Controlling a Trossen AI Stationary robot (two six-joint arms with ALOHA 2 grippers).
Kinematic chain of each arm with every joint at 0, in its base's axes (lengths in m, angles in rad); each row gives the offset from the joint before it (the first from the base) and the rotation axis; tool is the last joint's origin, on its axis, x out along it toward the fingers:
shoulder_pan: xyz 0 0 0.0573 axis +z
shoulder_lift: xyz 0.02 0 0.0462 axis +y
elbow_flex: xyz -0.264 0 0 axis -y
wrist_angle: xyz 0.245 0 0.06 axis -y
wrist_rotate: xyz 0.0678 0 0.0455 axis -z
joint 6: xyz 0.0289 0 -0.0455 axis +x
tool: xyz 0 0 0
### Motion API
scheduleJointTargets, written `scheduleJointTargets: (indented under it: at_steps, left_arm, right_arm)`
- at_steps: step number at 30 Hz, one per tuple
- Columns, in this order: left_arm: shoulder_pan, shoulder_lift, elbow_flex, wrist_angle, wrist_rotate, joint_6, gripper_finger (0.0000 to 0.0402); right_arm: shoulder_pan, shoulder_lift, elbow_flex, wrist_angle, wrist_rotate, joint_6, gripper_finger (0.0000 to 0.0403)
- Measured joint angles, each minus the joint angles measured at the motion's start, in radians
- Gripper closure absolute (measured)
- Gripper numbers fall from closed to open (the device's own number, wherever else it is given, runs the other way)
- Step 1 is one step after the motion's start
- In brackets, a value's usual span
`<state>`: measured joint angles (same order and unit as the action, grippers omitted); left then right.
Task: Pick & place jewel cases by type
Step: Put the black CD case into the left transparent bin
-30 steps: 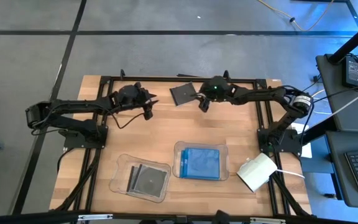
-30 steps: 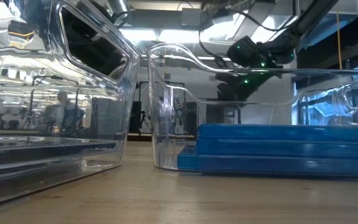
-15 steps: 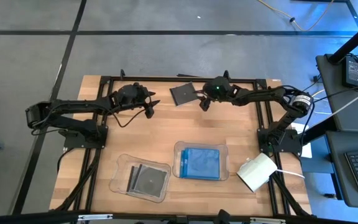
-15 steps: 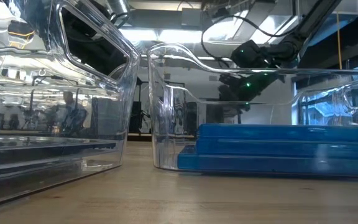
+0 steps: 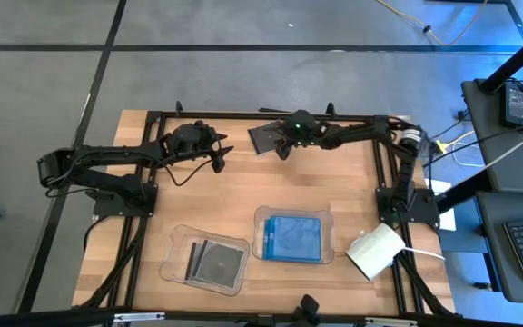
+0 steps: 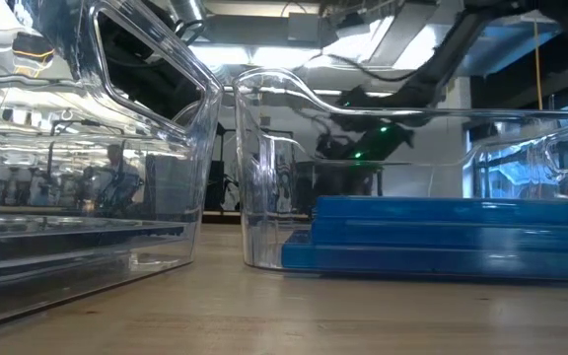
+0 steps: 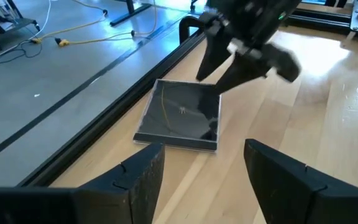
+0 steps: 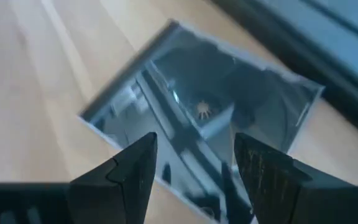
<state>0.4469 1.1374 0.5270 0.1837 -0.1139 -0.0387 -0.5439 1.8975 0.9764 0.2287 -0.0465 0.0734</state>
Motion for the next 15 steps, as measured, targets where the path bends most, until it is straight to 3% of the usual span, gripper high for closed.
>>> scheduleJointTargets:
  at_steps: [8, 15]
  left_arm:
    - [0.000, 0.000, 0.000, -0.008, 0.000, 0.000, 0.0184]
    - [0.000, 0.000, -0.027, -0.002, -0.006, -0.001, 0.0183]
  right_arm:
    - [0.002, 0.137, 0.221, -0.306, 0.004, -0.033, 0.0184]
    - [0.032, 0.143, 0.239, -0.372, -0.016, -0.078, 0.0184]
